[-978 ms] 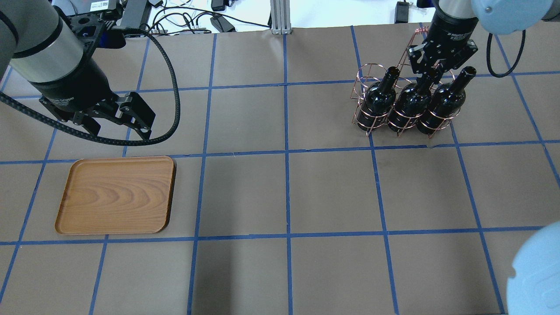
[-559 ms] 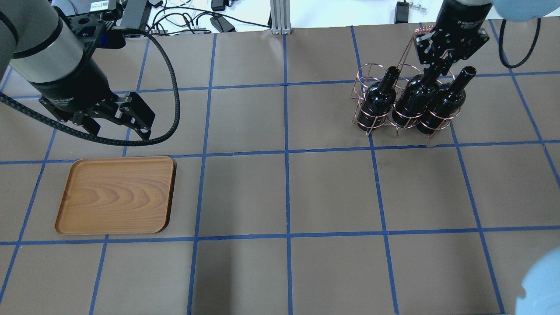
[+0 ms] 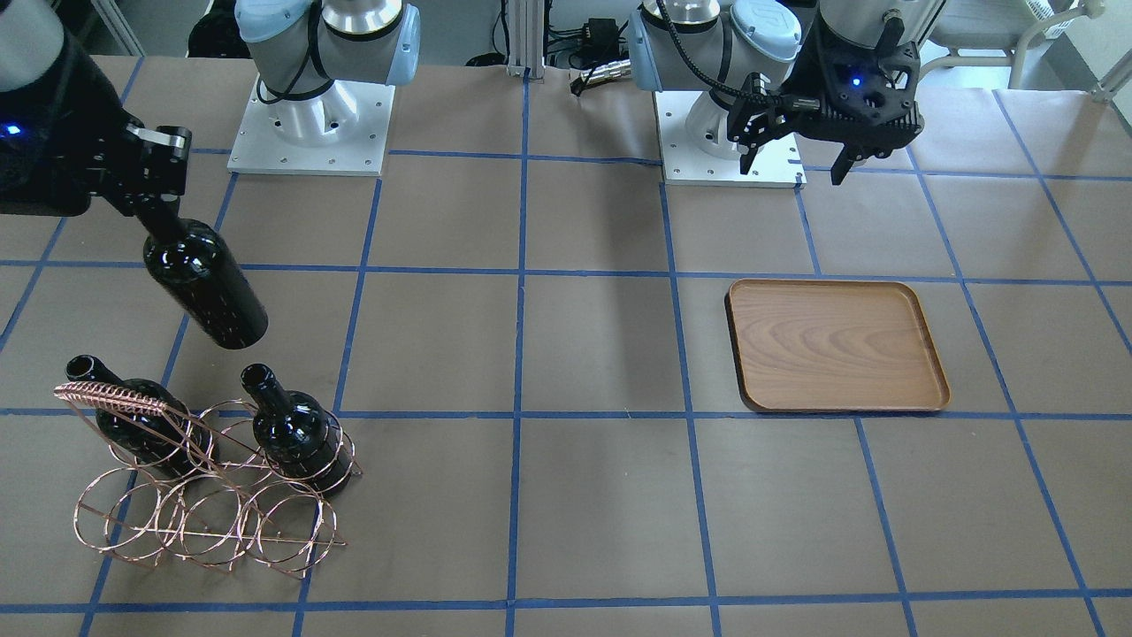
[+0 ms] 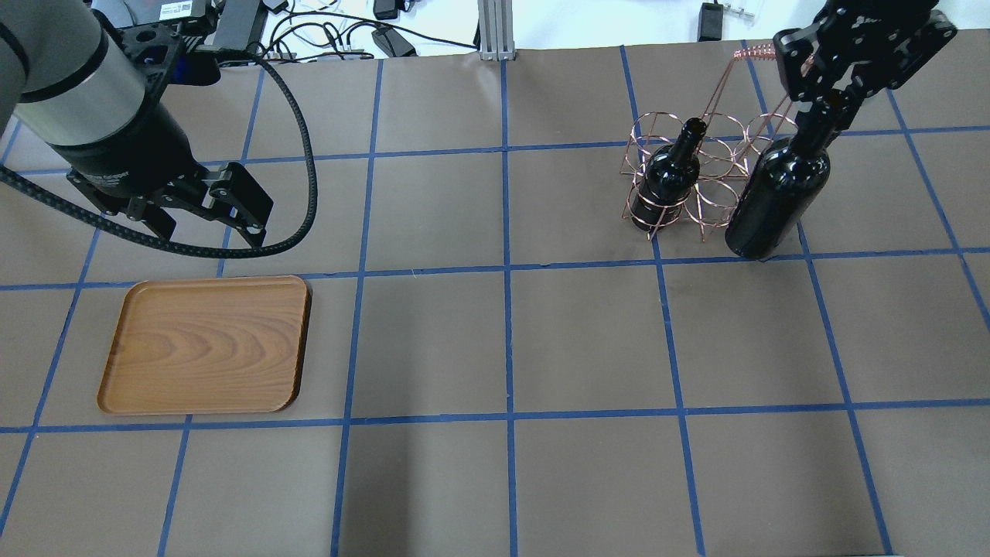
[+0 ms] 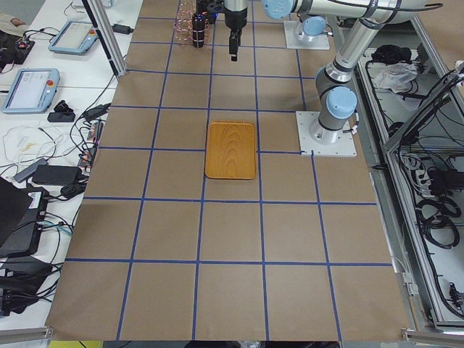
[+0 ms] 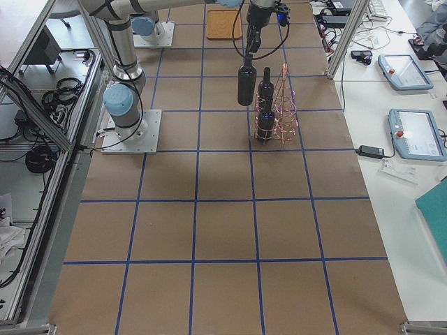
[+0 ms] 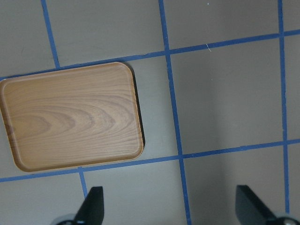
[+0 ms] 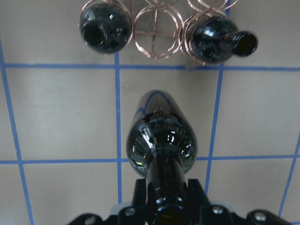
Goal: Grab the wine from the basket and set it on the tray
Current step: 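Lift the dark bottle up out of the rack with the right gripper, then carry the bottle toward the left arm and stand it upright on the table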
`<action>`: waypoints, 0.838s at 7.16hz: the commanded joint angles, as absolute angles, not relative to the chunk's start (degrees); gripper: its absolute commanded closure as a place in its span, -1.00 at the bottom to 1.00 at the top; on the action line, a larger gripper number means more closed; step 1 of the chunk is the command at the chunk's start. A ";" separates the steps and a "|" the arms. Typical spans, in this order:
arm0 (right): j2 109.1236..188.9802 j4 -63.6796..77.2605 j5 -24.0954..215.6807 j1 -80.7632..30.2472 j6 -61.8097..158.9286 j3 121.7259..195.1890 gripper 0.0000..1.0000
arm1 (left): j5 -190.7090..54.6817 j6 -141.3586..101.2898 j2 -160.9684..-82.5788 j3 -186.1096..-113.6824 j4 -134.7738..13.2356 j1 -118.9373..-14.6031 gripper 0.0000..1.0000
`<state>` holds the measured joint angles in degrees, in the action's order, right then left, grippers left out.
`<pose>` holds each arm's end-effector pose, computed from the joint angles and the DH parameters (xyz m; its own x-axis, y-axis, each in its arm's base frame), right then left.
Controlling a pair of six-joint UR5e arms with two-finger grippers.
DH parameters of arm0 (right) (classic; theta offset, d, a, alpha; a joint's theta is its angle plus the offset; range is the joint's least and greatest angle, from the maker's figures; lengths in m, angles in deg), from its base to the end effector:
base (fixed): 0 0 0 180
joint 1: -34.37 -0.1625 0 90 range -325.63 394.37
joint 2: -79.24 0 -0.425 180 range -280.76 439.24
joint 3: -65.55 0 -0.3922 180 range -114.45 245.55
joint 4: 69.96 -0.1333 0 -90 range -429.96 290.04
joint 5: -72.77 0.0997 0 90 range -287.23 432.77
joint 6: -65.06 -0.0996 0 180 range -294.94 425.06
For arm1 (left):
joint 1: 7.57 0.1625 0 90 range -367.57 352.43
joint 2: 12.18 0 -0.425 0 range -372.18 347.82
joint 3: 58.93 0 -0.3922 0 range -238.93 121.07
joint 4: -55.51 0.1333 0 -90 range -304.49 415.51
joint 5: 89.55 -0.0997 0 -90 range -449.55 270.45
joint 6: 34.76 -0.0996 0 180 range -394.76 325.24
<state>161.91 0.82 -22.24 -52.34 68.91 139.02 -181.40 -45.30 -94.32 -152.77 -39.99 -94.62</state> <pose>0.0944 -0.5286 0.5317 -0.9970 -0.0241 0.0741 -0.0104 0.9837 0.1794 -0.1078 -0.4363 0.5089 -0.9908 0.1329 -0.0270 0.1320 0.9908 0.0313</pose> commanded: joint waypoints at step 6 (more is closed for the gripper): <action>151.26 23.56 -15.65 -81.88 29.84 141.62 1.00 | -183.06 -51.45 -94.27 -151.92 -39.59 -88.53 -1.00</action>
